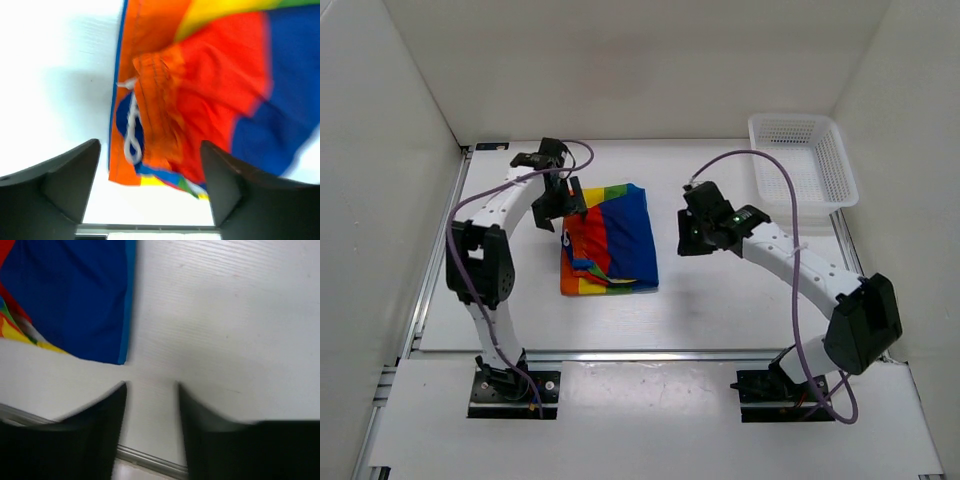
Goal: Fold and stack the shorts
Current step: Fold the shorts
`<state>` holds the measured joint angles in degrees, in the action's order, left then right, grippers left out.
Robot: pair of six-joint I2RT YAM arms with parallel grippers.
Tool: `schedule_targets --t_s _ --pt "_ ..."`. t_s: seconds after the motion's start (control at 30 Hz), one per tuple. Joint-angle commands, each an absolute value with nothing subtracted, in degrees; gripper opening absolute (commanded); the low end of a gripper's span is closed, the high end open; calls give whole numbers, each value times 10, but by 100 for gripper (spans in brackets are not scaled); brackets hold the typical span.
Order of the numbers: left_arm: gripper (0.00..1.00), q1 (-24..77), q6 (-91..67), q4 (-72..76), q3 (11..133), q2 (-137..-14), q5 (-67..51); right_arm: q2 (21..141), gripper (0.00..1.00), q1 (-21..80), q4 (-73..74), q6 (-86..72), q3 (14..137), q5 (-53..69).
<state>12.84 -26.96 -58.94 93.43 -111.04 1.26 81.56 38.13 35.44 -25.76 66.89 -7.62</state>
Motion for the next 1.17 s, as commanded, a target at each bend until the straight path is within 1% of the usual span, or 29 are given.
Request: schedule_targets --t_s 0.0,0.03,0.07,0.1,0.13,0.17,0.2,0.23,0.3,0.33,0.4,0.47,0.5,0.53,0.57,0.6,0.63,0.67,0.7,0.73,0.77,0.8,0.83,0.9,1.0,1.13 --pt "89 136 -284 -587 933 -976 19 856 29 398 340 -247 725 -32" --pt "62 143 -291 -564 916 -963 12 890 21 404 331 -254 736 -19" --pt "46 148 -299 -554 884 -956 12 908 17 412 317 -254 747 8" --pt "32 149 -299 -544 869 -956 0 947 11 412 307 -254 767 16" --pt "19 149 -299 -536 856 -968 -5 969 9 421 298 -254 778 24" --pt "10 149 -304 -528 842 -982 -5 993 9 426 285 -254 789 33" --pt "10 149 -297 -520 837 -1017 -17 1042 9 426 285 -254 802 39" --pt "10 149 -297 -510 837 -1037 -18 1066 9 433 285 -254 829 40" --pt "10 149 -283 -504 849 -1079 -11 1125 9 439 290 -254 849 13" --pt "10 149 -283 -504 857 -1116 -5 1142 7 439 290 -249 864 7" --pt "10 149 -277 -504 880 -1140 -5 1178 7 439 303 -249 876 -6" --pt "10 149 -269 -504 894 -1154 -5 1185 7 439 322 -255 896 -19" --pt "10 149 -261 -510 906 -1154 -5 1161 7 439 329 -255 896 -27" --pt "11 149 -254 -510 911 -1133 -5 1140 10 439 329 -255 896 -39" --pt "14 149 -254 -518 917 -1119 -5 1116 22 439 329 -255 890 -73" --pt "27 149 -248 -533 924 -1102 -5 1064 36 432 329 -255 889 -91" --pt "38 149 -240 -545 941 -1085 -5 1037 55 432 341 -255 884 -111" --pt "48 149 -240 -556 950 -1045 -5 1012 84 426 347 -255 884 -129" --pt "70 149 -235 -575 956 -1022 -5 962 96 421 355 -255 884 -153" --pt "82 149 -235 -582 961 -999 -5 939 100 421 373 -255 876 -204" --pt "91 149 -235 -588 962 -951 0 896 100 412 383 -262 866 -227" --pt "98 149 -235 -594 967 -927 0 876 100 400 393 -262 858 -249" --pt "100 149 -235 -594 967 -904 6 858 100 392 412 -267 850 -264" --pt "100 142 -235 -594 948 -835 6 811 100 368 436 -273 827 -307" --pt "100 137 -235 -587 898 -752 40 761 100 339 472 -279 792 -329" --pt "100 125 -235 -587 838 -677 77 718 100 326 492 -279 747 -355"
